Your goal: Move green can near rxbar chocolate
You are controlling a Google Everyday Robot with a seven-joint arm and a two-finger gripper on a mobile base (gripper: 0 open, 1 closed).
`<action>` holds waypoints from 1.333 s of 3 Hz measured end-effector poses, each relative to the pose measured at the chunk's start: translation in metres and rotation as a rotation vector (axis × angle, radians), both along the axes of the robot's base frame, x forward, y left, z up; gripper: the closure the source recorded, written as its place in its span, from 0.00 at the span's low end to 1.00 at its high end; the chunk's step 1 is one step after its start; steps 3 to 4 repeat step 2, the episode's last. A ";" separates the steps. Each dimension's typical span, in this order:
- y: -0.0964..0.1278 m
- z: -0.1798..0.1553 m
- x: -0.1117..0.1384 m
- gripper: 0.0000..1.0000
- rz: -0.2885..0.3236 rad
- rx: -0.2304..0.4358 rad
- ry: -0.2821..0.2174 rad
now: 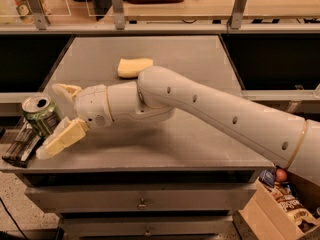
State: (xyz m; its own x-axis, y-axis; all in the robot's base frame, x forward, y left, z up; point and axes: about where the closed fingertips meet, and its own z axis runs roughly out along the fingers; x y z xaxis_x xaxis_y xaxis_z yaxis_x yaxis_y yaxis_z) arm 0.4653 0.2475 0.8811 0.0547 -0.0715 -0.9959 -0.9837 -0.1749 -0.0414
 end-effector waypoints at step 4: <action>-0.014 0.002 0.014 0.00 -0.048 -0.061 -0.033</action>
Offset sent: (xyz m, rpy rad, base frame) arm 0.0122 -0.0120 0.0017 -0.0516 -0.0283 -0.0403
